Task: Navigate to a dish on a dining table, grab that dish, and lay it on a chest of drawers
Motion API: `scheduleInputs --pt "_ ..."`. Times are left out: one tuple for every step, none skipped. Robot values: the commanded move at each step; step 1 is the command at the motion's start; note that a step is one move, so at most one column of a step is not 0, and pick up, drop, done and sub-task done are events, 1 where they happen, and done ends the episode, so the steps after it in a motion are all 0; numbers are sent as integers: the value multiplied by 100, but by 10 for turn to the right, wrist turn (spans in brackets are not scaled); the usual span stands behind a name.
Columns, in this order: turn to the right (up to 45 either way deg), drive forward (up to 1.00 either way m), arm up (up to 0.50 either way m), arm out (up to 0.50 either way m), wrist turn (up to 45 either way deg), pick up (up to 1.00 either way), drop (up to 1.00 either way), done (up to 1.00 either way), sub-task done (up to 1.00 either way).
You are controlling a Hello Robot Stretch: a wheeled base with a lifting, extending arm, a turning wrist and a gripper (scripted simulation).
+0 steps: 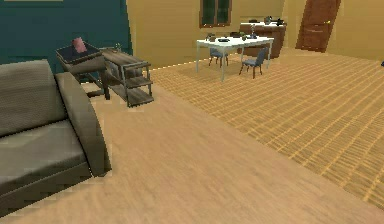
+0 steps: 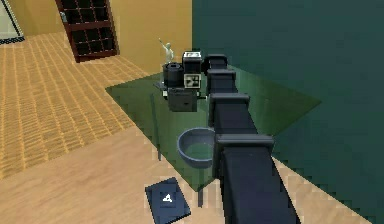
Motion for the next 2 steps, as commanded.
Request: scheduleInputs --pt "0 0 0 0 120 0 0 0 0" --pt "0 0 -28 0 0 0 0 0 0"
